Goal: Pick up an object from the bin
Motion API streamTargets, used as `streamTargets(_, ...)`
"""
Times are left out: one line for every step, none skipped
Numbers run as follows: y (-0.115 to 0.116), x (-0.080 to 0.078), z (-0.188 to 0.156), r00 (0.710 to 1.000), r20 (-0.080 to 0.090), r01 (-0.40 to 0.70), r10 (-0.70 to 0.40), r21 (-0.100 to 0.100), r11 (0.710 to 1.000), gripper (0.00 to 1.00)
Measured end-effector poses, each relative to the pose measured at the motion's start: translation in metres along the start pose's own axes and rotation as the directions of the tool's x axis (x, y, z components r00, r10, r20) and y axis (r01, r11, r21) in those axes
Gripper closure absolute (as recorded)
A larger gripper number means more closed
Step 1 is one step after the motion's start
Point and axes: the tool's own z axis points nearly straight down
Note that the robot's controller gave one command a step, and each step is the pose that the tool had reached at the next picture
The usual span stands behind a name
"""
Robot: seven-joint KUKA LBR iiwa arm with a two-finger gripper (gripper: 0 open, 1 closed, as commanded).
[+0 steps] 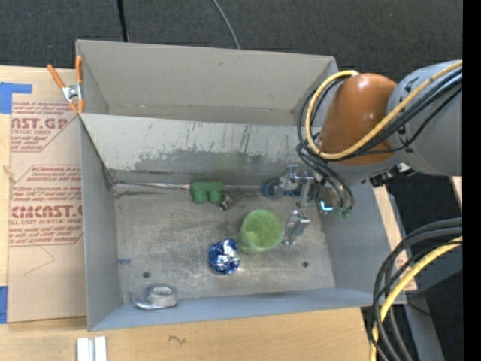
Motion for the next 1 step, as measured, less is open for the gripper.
streamTargets(0.0294,0.0016,0.0667,0.992,0.016,0.126,-0.126,0.004,0.992,0.00)
